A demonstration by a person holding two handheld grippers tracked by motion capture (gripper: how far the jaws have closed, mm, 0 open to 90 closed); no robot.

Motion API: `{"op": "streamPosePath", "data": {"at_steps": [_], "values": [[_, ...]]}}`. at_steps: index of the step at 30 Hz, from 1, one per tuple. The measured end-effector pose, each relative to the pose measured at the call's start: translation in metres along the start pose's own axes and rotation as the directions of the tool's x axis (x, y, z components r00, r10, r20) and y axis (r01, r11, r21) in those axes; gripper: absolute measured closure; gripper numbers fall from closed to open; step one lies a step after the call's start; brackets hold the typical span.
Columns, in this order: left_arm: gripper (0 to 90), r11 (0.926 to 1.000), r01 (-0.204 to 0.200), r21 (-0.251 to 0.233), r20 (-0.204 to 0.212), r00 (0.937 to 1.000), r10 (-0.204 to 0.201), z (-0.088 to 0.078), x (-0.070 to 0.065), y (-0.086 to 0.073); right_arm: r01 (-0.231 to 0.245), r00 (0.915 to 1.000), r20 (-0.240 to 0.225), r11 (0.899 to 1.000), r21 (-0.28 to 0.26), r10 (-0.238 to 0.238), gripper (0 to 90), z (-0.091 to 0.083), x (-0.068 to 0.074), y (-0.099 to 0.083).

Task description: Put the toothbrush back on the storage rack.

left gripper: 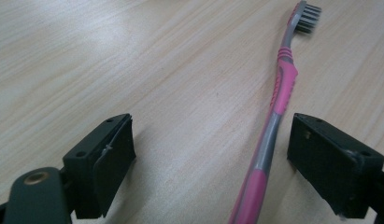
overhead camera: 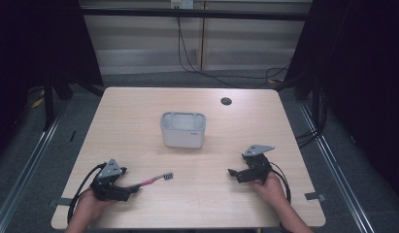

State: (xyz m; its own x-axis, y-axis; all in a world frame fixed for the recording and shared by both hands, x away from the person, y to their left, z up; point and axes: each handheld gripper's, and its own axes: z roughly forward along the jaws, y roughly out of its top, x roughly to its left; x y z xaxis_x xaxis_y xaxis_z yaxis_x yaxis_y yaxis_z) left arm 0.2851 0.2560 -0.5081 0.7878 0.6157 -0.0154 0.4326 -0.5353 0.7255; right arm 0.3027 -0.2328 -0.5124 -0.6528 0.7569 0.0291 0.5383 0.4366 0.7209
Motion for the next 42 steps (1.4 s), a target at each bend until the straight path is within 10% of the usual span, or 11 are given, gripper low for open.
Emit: {"op": "streamPosePath", "data": {"at_steps": [25,42], "values": [[23.0,0.9828,-0.048,0.178,-0.024,0.9983,0.053,-0.002,-0.008,0.036,-0.009,0.9998,0.019,1.000,0.001,0.009,12.9,-0.002,0.002,-0.002],[26.7,0.9511,-0.109,0.289,0.043,0.9940,0.101,0.012,-0.017,0.062,-0.012,0.9997,0.020,1.000,0.001,0.012,13.0,-0.002,0.002,-0.002]]}}
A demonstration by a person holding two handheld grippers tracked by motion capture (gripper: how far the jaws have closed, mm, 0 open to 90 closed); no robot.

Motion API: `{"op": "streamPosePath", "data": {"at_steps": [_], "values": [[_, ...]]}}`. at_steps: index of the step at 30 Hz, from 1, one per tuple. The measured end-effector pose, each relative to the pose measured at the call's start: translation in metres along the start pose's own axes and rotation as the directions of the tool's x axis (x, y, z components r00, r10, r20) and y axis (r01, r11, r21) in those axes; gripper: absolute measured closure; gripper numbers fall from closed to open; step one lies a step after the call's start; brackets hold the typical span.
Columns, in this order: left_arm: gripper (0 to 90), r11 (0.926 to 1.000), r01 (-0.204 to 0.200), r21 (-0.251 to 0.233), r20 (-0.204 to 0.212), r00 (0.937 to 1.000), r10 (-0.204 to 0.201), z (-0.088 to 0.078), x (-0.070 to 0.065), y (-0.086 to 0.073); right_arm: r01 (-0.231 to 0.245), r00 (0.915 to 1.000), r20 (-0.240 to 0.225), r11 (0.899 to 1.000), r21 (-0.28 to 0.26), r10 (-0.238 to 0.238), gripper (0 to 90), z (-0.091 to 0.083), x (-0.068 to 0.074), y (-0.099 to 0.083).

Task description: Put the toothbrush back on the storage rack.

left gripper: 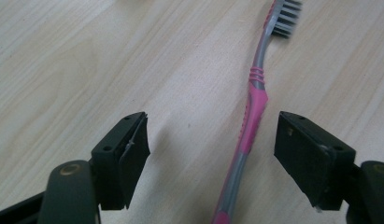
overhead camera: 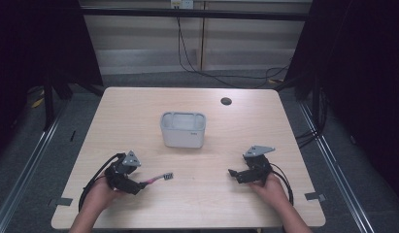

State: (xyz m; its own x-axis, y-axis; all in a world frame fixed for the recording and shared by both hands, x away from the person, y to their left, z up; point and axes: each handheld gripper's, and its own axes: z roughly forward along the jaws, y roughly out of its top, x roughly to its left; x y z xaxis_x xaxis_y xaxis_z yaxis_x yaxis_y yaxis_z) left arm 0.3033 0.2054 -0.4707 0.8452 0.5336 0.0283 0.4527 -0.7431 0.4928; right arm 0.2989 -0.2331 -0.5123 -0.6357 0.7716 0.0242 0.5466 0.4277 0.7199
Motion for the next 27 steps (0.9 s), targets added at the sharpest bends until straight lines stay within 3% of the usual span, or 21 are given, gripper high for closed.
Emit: {"op": "streamPosePath", "data": {"at_steps": [3,4,9,13,19,21,27], "values": [[27.5,1.0000,-0.006,-0.002,0.008,1.0000,0.006,0.001,-0.001,0.007,0.002,1.0000,0.002,1.000,0.000,-0.002,12.9,0.000,0.000,0.000],[28.4,0.9994,-0.032,0.010,0.013,0.9994,0.032,0.000,-0.001,0.010,0.000,1.0000,0.000,1.000,0.000,0.000,13.0,0.000,0.000,0.000],[32.9,0.9958,-0.076,0.051,0.038,0.9965,0.075,0.004,-0.004,0.023,-0.006,1.0000,0.001,1.000,0.001,0.006,13.0,0.000,0.001,0.000],[36.5,0.9925,-0.095,0.077,0.061,0.9941,0.090,0.008,-0.008,0.029,-0.007,1.0000,0.002,1.000,0.001,0.007,13.0,0.000,0.001,0.000],[45.5,0.9857,-0.122,0.115,0.090,0.9896,0.112,0.014,-0.010,0.033,-0.012,0.9999,0.006,1.000,0.002,0.012,13.0,-0.001,0.001,-0.001],[48.1,0.9803,-0.143,0.136,0.098,0.9867,0.130,0.015,-0.010,0.035,-0.012,0.9999,0.005,1.000,0.002,0.012,13.0,-0.001,0.001,-0.001],[59.0,0.9716,-0.158,0.176,0.129,0.9823,0.136,0.019,-0.012,0.039,-0.012,0.9999,0.005,1.000,0.002,0.012,13.0,-0.001,0.001,-0.001]]}}
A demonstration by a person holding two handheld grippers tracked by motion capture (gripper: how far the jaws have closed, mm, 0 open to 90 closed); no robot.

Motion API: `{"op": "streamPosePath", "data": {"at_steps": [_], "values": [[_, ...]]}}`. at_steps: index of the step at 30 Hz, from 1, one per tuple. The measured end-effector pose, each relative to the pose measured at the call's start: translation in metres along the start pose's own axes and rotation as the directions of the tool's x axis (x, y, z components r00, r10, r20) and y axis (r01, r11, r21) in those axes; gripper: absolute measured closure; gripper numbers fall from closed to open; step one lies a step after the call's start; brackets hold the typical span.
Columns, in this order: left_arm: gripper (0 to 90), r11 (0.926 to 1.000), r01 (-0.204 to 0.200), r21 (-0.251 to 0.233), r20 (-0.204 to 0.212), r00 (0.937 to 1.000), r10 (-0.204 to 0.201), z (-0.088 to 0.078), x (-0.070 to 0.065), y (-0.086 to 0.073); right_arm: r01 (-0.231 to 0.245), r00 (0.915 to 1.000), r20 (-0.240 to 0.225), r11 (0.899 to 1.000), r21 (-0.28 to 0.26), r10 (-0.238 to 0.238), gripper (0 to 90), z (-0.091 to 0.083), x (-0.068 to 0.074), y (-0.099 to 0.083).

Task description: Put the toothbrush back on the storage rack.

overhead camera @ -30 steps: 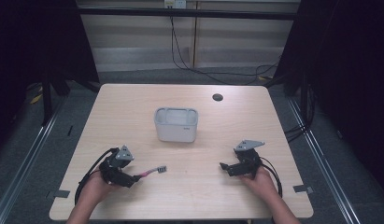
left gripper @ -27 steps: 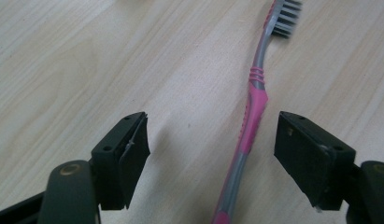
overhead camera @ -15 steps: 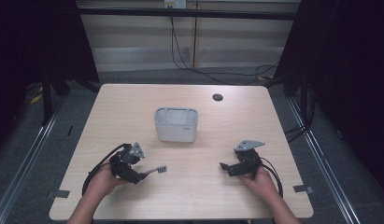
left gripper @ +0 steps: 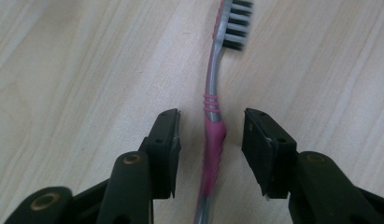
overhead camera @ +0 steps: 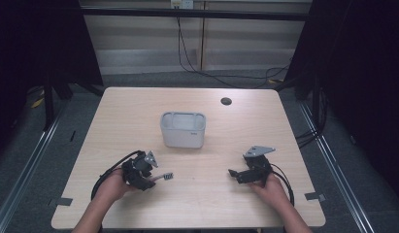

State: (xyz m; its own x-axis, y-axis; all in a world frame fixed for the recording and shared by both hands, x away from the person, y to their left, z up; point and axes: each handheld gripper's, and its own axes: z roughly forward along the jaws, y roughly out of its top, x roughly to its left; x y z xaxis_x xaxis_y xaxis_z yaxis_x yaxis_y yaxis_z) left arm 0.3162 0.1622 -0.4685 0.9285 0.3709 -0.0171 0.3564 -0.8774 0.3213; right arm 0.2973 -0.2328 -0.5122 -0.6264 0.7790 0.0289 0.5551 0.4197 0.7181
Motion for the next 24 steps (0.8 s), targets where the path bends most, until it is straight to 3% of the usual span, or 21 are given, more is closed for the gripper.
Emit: {"op": "streamPosePath", "data": {"at_steps": [6,12,22,24], "values": [[71.4,0.9999,-0.001,0.017,0.029,0.9996,0.001,0.001,0.001,0.005,0.000,1.0000,0.000,1.000,0.000,0.000,12.9,0.000,0.000,0.000],[78.9,0.9955,-0.023,0.092,0.042,0.9989,0.019,0.002,0.001,0.015,0.000,1.0000,0.000,1.000,0.000,0.000,13.0,0.000,0.000,0.000],[80.4,0.9955,0.040,0.086,0.057,0.9974,-0.045,0.002,0.004,0.015,0.000,1.0000,0.000,1.000,0.000,0.000,13.0,0.000,0.000,0.000],[80.5,0.9955,0.051,0.081,0.042,0.9976,-0.054,0.002,0.004,0.015,0.000,1.0000,0.000,1.000,0.000,0.000,13.0,0.000,0.000,0.000]]}}
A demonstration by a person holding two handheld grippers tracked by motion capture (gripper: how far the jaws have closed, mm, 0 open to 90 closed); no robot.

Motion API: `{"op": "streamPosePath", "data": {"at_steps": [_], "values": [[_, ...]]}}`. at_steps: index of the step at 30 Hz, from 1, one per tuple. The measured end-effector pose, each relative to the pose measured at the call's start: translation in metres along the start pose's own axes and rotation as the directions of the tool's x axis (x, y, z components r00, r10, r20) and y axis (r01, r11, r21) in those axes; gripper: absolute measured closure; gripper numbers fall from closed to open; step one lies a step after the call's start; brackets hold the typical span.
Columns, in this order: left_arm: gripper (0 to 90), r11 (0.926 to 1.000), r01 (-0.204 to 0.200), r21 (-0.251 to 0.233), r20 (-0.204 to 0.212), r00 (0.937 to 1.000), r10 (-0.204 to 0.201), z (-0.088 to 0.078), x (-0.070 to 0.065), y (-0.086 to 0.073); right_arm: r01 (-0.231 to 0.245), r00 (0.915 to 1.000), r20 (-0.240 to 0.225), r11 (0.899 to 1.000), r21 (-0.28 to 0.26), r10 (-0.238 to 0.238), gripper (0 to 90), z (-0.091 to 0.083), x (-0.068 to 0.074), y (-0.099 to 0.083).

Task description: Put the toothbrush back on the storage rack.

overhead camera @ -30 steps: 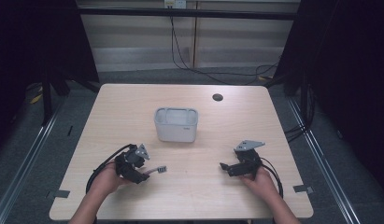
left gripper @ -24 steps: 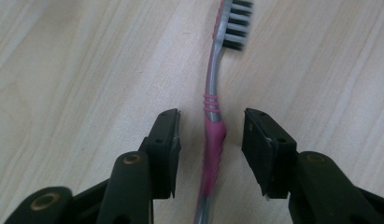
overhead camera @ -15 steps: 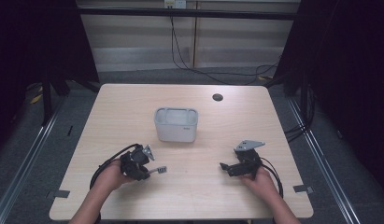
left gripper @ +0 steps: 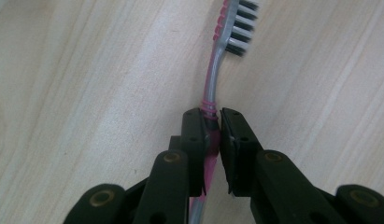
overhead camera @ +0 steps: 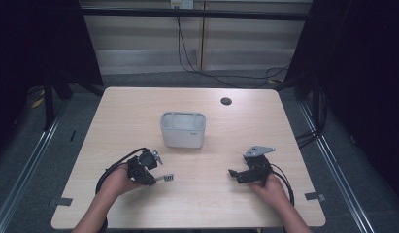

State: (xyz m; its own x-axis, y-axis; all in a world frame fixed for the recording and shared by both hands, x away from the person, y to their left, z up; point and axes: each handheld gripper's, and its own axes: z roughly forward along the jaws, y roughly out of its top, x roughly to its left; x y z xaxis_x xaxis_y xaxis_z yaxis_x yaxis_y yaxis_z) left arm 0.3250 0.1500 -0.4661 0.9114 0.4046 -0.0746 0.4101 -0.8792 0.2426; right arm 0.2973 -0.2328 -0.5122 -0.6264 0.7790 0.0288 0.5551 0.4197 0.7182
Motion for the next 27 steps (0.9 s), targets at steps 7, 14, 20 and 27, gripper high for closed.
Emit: {"op": "streamPosePath", "data": {"at_steps": [7,14,20,27], "values": [[80.5,0.9977,0.042,-0.053,-0.008,0.9991,-0.042,-0.005,0.003,-0.003,0.000,1.0000,0.000,1.000,0.000,0.000,13.0,0.000,0.000,0.000],[80.6,0.9890,0.068,-0.131,-0.017,0.9973,-0.071,-0.021,0.007,-0.004,-0.001,1.0000,0.000,1.000,0.000,0.001,13.0,0.000,0.000,0.000],[80.7,0.9792,0.090,-0.182,-0.029,0.9949,-0.097,-0.028,0.009,-0.005,0.000,1.0000,0.000,1.000,0.000,0.000,13.0,0.000,0.000,0.000],[80.7,0.9467,0.129,-0.295,0.004,0.9910,-0.134,-0.038,0.013,-0.009,-0.002,1.0000,0.000,1.000,0.000,0.002,13.0,0.000,0.000,0.000]]}}
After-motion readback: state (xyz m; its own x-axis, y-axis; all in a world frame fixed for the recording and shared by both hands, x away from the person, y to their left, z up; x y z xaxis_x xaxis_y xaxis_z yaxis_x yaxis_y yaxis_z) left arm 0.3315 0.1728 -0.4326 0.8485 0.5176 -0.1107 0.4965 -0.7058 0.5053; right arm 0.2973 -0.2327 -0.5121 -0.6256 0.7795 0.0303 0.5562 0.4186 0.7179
